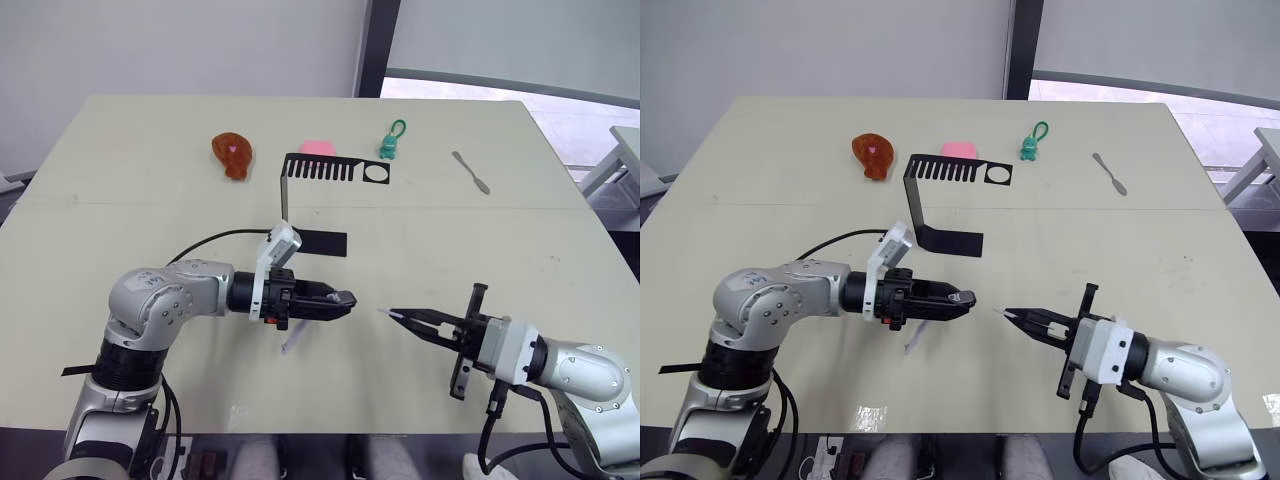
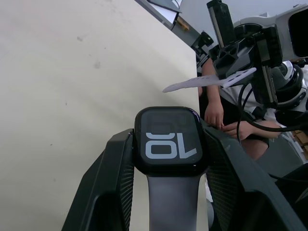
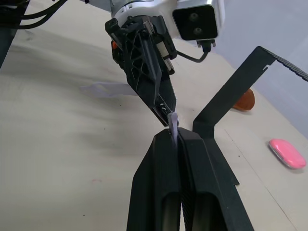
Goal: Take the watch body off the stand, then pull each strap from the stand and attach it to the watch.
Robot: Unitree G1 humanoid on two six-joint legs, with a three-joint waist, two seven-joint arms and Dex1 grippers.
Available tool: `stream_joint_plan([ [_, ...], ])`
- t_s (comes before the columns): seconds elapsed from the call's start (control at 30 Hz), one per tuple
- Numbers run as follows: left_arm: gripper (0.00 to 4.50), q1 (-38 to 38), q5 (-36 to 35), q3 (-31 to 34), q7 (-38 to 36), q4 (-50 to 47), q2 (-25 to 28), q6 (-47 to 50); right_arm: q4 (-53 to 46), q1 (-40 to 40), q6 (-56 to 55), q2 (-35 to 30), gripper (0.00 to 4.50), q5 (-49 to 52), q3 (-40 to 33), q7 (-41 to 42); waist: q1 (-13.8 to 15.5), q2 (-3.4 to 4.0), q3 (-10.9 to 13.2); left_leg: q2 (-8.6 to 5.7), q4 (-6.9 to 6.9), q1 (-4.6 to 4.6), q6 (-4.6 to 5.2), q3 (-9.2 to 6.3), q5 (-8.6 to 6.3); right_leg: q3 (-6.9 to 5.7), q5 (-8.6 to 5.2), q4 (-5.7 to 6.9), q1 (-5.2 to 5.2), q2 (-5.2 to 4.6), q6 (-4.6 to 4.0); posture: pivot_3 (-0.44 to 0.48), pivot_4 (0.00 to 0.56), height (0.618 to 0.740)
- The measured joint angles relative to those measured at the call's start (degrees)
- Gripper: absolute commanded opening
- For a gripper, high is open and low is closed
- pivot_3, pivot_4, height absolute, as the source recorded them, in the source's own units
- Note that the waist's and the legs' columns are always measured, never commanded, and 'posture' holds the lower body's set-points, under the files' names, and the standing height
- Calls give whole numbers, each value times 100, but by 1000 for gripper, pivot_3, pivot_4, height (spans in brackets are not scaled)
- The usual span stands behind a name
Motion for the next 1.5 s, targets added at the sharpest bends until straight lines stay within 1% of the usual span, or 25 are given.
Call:
stream_joint_plan([
  [0.17,1607,-14,0,-2,40,140,-28,-2,203,-215,-42,1,0,-97,133,0,-1,0,0,0,0,0,0,0,0,-1,0,0,0,0,0,0,150,740],
  [0.57,1607,-15,0,-1,87,168,-69,0,450,-368,-288,41,0,-286,306,-2,-3,-1,0,0,0,0,0,0,0,-1,0,-1,1,-2,0,0,150,740],
  [0.77,1607,-19,-2,-1,155,167,-150,10,469,-400,-376,113,0,-407,418,-104,-3,-1,0,0,0,0,0,0,0,-1,0,-1,1,-3,0,0,150,740],
  [1.5,1607,-20,-28,-1,243,162,-171,109,702,-470,-443,186,0,-550,594,-136,-3,-1,0,0,0,0,0,-1,0,-1,0,-1,0,-3,0,0,150,740],
])
